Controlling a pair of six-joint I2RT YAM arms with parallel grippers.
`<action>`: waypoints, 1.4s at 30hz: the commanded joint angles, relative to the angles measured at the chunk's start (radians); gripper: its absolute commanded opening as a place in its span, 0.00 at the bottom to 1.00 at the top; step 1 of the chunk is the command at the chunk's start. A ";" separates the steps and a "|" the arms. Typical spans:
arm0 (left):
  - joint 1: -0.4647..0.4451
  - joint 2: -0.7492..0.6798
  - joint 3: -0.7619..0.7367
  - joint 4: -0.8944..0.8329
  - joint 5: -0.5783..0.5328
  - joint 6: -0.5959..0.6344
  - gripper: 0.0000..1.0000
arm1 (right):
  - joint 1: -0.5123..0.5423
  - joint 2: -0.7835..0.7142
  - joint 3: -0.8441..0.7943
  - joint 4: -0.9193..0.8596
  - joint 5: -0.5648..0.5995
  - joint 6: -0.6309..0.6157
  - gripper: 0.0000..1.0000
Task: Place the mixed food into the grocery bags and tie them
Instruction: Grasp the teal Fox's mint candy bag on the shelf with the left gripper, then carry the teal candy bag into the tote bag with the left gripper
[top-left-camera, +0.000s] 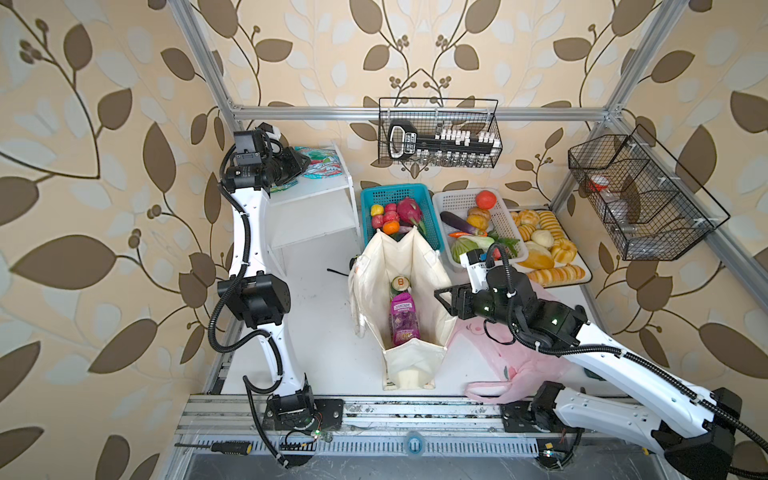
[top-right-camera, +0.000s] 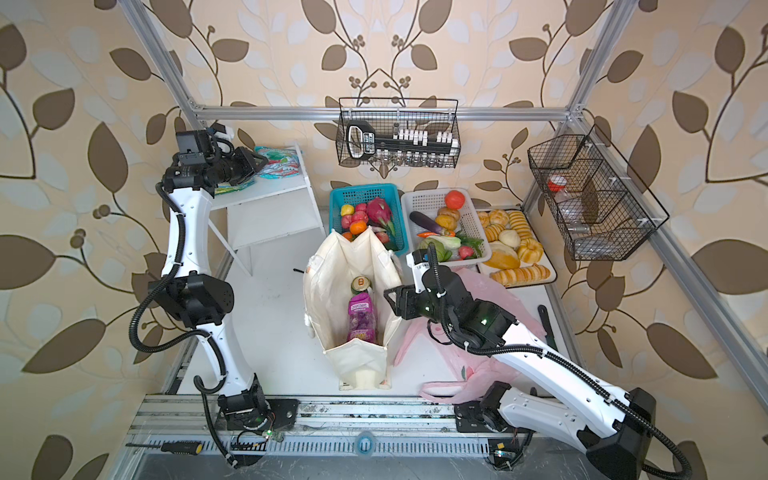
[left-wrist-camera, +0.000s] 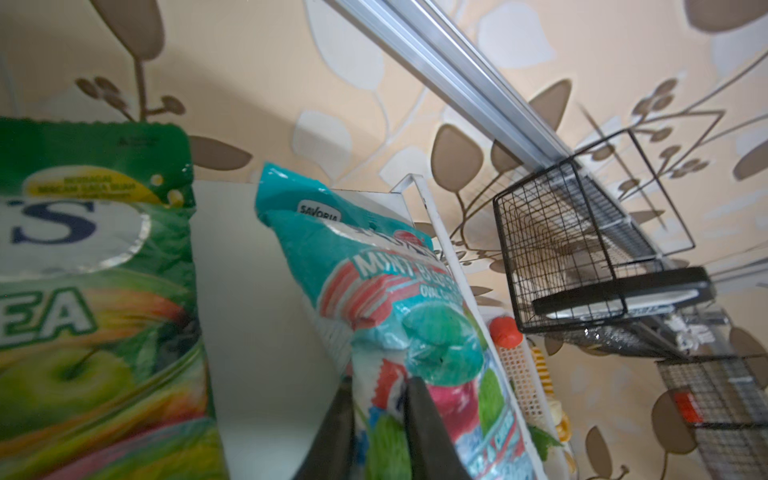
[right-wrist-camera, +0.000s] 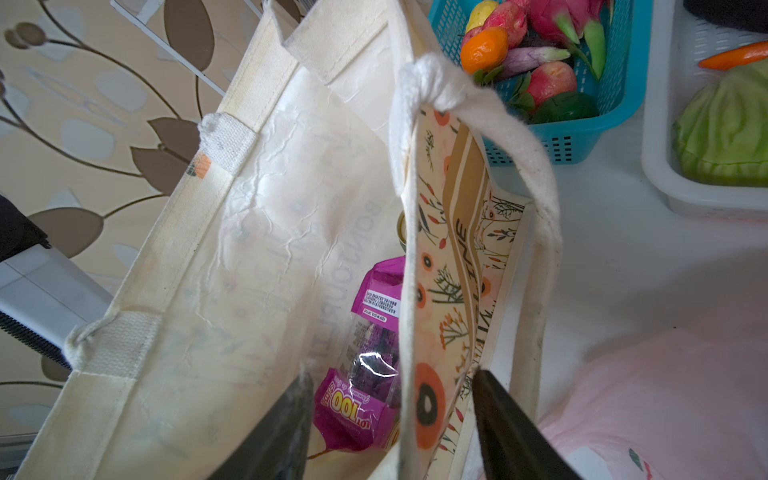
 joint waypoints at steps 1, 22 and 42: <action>0.002 -0.077 0.007 0.078 0.042 -0.015 0.10 | -0.002 0.000 0.008 0.003 0.002 0.018 0.61; -0.005 -0.446 -0.211 0.336 0.238 -0.199 0.00 | -0.002 -0.057 -0.032 0.020 0.042 0.032 0.61; -0.511 -0.960 -0.973 -0.045 0.413 0.148 0.00 | -0.007 -0.029 -0.003 0.050 0.044 0.028 0.64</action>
